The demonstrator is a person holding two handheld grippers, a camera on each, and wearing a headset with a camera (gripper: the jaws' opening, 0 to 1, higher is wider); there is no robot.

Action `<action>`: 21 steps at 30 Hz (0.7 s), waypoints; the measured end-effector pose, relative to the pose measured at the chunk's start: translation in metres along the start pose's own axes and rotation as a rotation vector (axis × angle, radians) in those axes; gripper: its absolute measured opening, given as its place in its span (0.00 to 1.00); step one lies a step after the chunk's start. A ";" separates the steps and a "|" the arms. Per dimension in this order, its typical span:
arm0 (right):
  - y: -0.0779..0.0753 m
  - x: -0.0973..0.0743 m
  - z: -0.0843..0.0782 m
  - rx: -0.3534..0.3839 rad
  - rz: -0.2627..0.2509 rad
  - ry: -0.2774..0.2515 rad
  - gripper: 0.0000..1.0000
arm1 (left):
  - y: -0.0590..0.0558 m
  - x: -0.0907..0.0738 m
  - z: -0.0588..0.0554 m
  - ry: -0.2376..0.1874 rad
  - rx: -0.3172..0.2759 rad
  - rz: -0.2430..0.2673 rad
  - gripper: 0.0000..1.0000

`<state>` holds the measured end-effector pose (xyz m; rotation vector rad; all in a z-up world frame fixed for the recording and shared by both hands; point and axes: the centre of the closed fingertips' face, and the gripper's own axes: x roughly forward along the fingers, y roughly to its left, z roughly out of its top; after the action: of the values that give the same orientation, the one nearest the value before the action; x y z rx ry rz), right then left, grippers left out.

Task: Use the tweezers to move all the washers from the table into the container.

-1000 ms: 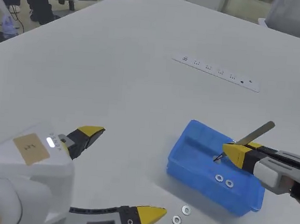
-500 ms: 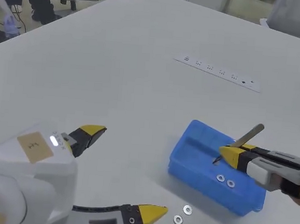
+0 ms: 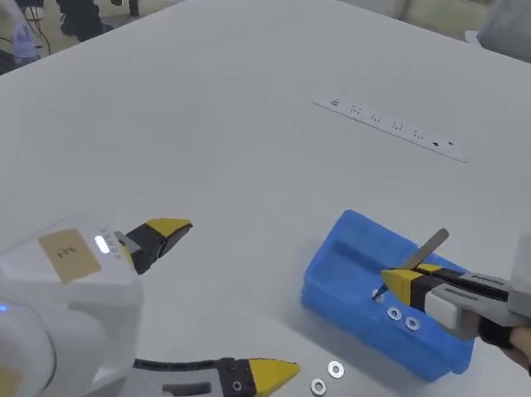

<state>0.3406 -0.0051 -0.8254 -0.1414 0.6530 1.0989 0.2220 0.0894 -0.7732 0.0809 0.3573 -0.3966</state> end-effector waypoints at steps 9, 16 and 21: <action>-0.002 0.003 -0.006 -0.011 -0.007 0.017 0.04 | 0.000 0.000 -0.001 0.006 0.004 0.002 0.92; -0.001 0.004 -0.006 -0.020 -0.007 0.022 0.04 | 0.000 0.000 -0.001 0.008 0.003 0.001 0.92; -0.001 0.004 -0.006 -0.025 -0.004 0.023 0.04 | 0.001 0.000 0.001 -0.001 -0.001 0.004 0.91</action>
<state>0.3400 -0.0046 -0.8327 -0.1772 0.6593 1.1035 0.2225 0.0899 -0.7726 0.0807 0.3561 -0.3929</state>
